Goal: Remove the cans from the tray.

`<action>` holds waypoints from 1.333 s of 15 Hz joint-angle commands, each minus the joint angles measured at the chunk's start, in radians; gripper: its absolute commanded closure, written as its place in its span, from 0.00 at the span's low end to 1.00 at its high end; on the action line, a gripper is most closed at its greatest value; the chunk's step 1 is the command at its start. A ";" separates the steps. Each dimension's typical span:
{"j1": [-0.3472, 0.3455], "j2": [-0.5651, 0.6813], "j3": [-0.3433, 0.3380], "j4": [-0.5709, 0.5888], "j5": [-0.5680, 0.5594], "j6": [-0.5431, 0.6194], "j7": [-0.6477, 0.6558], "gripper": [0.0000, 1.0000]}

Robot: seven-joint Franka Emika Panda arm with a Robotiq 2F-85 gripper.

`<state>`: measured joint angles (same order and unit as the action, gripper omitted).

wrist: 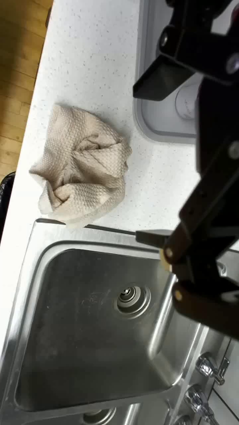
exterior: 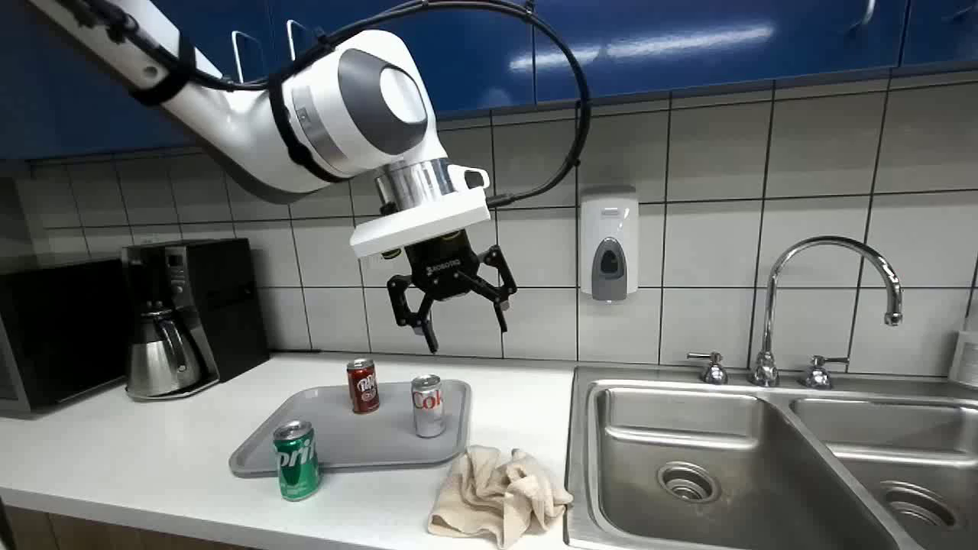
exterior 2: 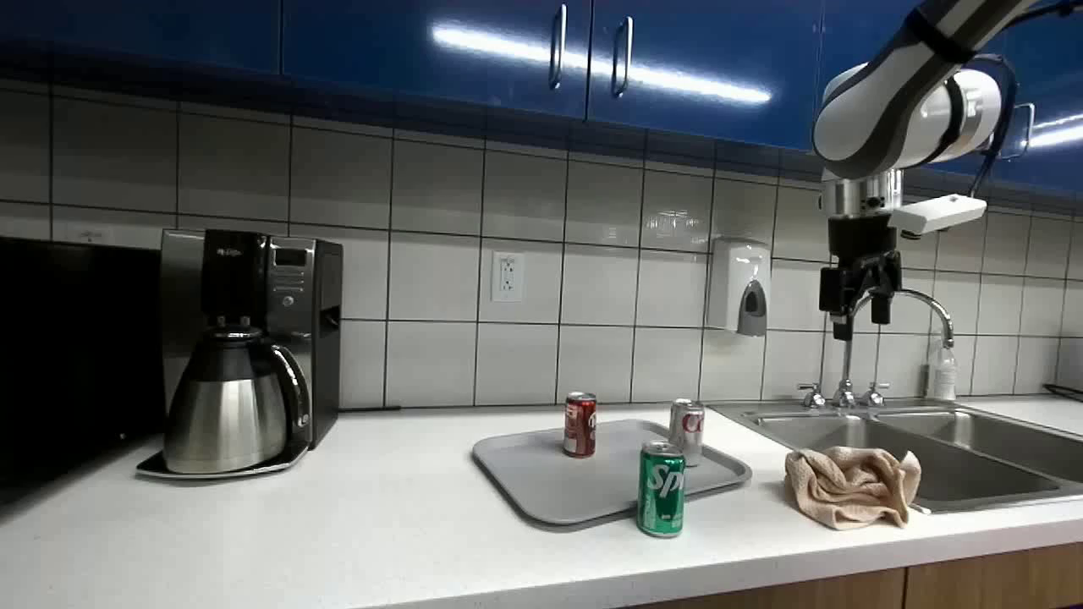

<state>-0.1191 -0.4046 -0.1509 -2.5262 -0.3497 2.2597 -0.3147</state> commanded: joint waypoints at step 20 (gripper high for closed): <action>-0.009 0.031 0.003 0.001 -0.040 0.033 -0.015 0.00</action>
<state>-0.1190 -0.3917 -0.1509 -2.5266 -0.3554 2.2626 -0.3146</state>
